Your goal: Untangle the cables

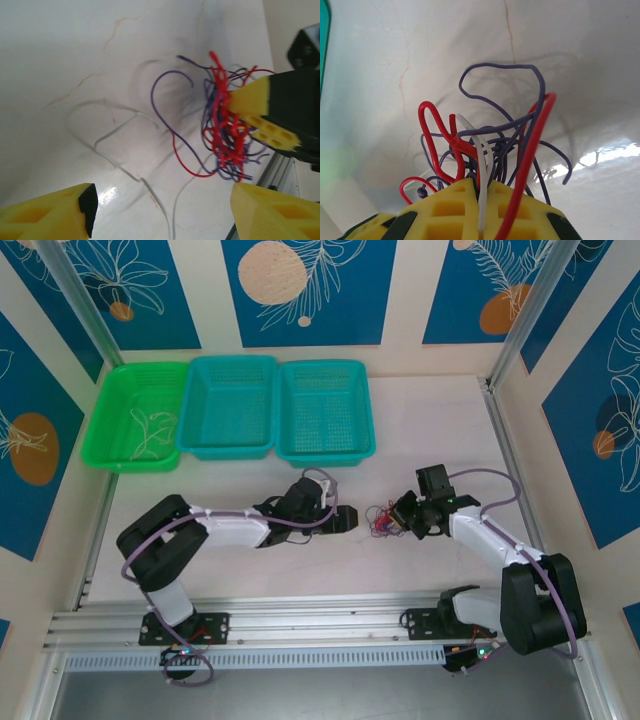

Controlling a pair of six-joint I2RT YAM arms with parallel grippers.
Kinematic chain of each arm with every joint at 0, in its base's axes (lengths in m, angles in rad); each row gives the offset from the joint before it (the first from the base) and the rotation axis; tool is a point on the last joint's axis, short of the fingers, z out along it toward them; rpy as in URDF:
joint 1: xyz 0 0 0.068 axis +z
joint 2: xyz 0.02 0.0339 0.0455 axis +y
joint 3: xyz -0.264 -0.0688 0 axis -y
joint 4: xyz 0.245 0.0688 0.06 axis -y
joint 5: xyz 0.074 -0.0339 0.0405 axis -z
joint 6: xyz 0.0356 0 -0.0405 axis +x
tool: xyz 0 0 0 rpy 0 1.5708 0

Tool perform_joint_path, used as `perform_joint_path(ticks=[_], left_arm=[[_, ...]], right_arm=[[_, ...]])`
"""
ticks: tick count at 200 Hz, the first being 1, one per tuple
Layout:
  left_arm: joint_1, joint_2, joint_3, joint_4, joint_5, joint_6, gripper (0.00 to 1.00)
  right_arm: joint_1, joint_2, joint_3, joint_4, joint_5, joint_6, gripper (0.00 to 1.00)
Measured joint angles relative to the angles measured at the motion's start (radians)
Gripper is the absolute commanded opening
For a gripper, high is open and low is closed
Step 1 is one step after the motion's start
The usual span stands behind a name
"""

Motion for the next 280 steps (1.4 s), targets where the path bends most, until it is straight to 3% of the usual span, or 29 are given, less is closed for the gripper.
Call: perform_joint_path(ticks=[40, 55, 84, 114, 140, 204, 249, 280], left_arm=[[-0.002, 0.055, 0.014, -0.006, 0.011, -0.035, 0.65], [-0.011, 0.074, 0.035, -0.006, 0.018, -0.049, 0.49], [-0.034, 0.095, 0.067, 0.001, 0.032, -0.055, 0.0], [-0.036, 0.079, 0.064, -0.037, 0.005, -0.03, 0.0], [-0.003, -0.035, 0.018, -0.106, -0.05, 0.01, 0.0], [0.267, -0.442, -0.15, -0.269, -0.135, 0.098, 0.0], [0.372, -0.697, -0.194, -0.44, -0.185, 0.171, 0.0], [0.454, -0.825, -0.204, -0.537, -0.191, 0.216, 0.0]], right_arm=[[0.022, 0.0, 0.016, 0.001, 0.0, 0.019, 0.0], [0.026, 0.0, 0.018, 0.001, 0.001, 0.019, 0.0], [0.026, 0.01, 0.02, 0.0, 0.009, 0.019, 0.0], [0.016, 0.012, 0.02, -0.013, 0.039, 0.015, 0.1], [-0.05, 0.012, 0.02, -0.034, 0.068, -0.02, 0.14], [-0.404, 0.019, -0.016, -0.029, 0.1, -0.153, 0.16], [-0.519, 0.01, -0.02, -0.034, 0.089, -0.181, 0.18], [-0.535, -0.005, -0.019, -0.034, 0.073, -0.188, 0.19]])
